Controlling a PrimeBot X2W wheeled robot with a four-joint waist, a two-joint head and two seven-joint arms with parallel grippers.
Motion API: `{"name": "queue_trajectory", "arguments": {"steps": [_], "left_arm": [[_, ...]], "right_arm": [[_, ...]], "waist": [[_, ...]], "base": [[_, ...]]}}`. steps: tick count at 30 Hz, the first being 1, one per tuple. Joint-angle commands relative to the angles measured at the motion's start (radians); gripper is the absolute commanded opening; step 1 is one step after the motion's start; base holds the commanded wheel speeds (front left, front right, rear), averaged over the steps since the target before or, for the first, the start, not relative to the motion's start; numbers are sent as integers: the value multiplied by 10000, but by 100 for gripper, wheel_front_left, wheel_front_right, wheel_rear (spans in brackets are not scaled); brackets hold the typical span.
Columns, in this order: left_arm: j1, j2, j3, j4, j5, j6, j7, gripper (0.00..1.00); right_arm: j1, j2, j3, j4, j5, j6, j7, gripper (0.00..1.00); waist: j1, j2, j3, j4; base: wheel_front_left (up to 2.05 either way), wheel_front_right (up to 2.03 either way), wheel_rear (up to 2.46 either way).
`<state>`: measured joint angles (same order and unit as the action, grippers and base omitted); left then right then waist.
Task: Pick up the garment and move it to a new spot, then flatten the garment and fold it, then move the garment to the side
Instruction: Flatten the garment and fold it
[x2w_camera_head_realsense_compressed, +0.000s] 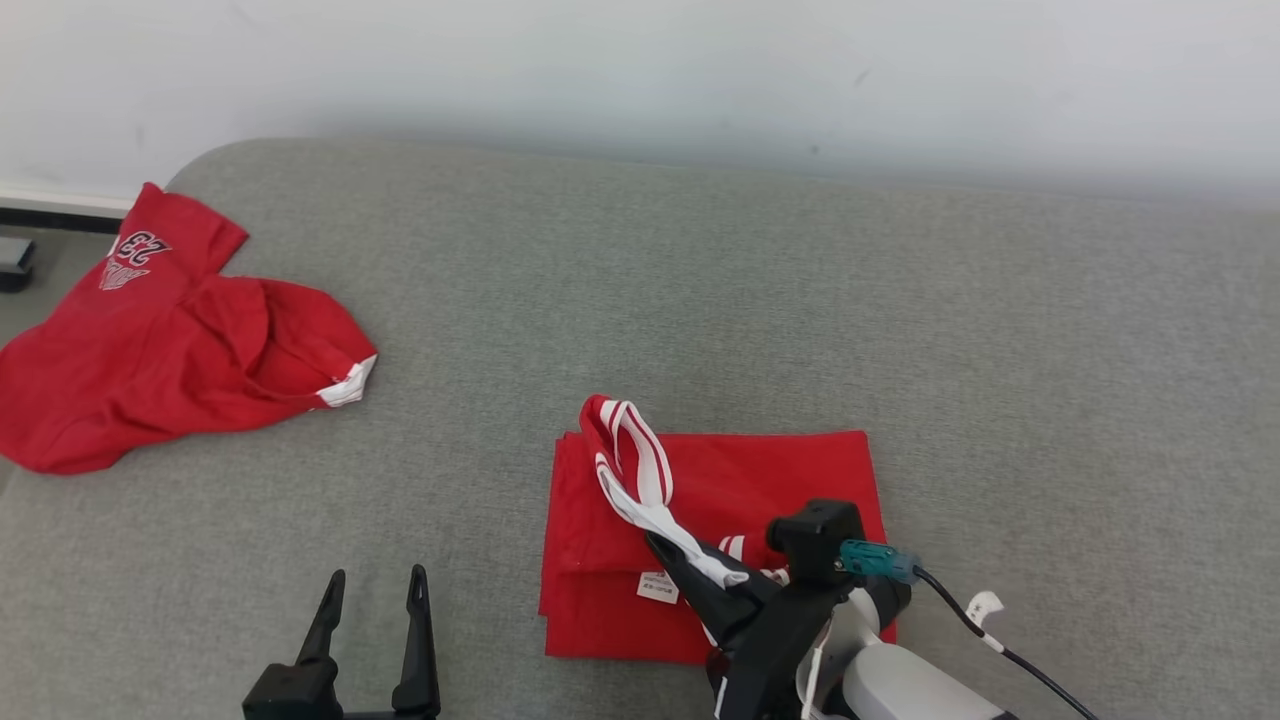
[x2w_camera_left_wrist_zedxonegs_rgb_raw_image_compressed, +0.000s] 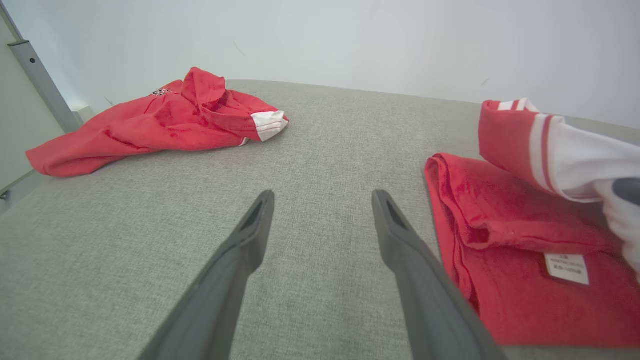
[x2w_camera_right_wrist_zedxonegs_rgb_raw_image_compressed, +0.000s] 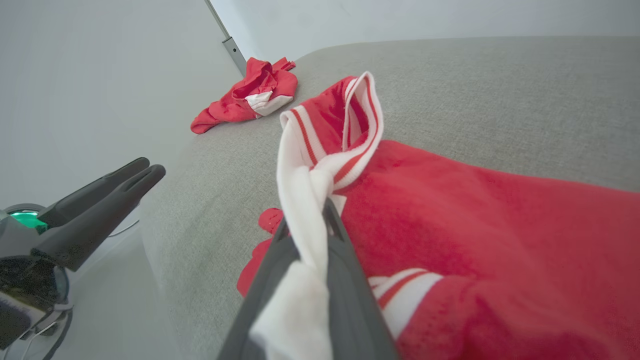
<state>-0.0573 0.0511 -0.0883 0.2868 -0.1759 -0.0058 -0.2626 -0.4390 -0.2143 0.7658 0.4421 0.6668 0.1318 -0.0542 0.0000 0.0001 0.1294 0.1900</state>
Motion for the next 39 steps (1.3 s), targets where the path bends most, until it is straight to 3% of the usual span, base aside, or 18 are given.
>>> {"name": "queue_trajectory", "arguments": {"steps": [1, 7, 8, 9, 10, 18, 30, 39], "left_arm": [[95, -10, -18, 23, -16, 27, -32, 100], [32, -10, -160, 44, -70, 130, -32, 100], [47, -10, -163, 42, -79, 138, -32, 100], [63, -10, -170, 35, -95, 145, -32, 100], [76, -10, -176, 27, -104, 135, -32, 100], [-16, -12, -100, 85, 37, 272, -32, 100], [-118, -11, -27, -58, -19, 390, -32, 100], [-70, -9, 116, -43, 12, 297, -32, 100]], "right_arm": [[-145, 128, 33, 108, -109, -24, -128, 0], [-731, 710, -155, 1470, -352, -25, -930, 0], [-783, 817, -189, 1623, -368, -25, -1071, 33], [-799, 956, -246, 1756, -298, -25, -1188, 50], [-819, 1050, -291, 1847, -167, -25, -1273, 100], [-1217, 933, -410, 2072, -22, -25, -1847, 100], [-492, 506, -2371, 1306, -859, -25, -2109, 100], [814, -357, -1478, -218, -153, -25, -2112, 100]], "waist": [[0, -1, 34, 193], [0, -1, 67, 342], [0, -1, 76, 339], [0, -1, 85, 326], [0, -1, 98, 307], [0, -1, 178, -48], [0, -1, 217, -530], [0, -1, 133, -671]], "base": [[0, 0, 0], [0, 0, 0], [0, 0, 0], [0, 0, 0], [0, 0, 0], [0, 0, 0], [0, 0, 0], [0, 0, 0]]}}
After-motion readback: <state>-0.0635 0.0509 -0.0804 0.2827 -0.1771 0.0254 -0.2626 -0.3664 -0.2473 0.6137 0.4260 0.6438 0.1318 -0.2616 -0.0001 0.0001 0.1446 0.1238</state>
